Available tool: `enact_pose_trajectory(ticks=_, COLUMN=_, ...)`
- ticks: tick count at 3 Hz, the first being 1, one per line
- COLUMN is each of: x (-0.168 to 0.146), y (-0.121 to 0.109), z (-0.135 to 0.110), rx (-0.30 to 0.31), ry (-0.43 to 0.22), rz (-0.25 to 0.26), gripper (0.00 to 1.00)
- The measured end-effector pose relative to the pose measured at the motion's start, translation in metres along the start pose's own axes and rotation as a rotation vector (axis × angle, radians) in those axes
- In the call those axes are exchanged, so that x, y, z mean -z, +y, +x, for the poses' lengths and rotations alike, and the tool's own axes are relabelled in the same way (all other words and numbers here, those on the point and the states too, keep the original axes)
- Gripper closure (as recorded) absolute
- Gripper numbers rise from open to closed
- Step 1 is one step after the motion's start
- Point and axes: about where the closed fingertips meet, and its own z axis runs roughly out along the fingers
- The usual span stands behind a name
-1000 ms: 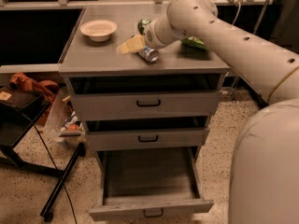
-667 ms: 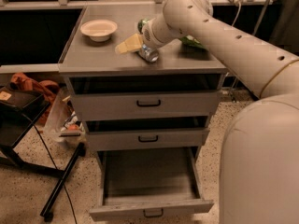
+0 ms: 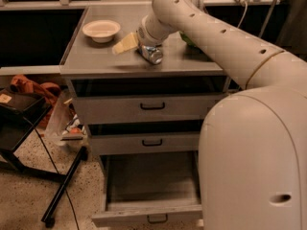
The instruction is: Place redbull can into bottom drawer
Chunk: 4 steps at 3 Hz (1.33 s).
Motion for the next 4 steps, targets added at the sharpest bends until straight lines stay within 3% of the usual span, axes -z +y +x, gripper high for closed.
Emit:
enact_pose_trajectory(ticks=1, x=-0.011, y=0.004, z=-0.001, rx=0.001, ry=0.029, rz=0.007, gripper=0.0)
enact_pose_trajectory(ticks=2, x=-0.018, y=0.004, z=0.005, rx=-0.007, ry=0.05, rz=0.007, gripper=0.19)
enact_pose_trajectory(ticks=4, x=-0.013, y=0.002, z=0.01, rx=-0.014, ry=0.048, rz=0.022, gripper=0.65)
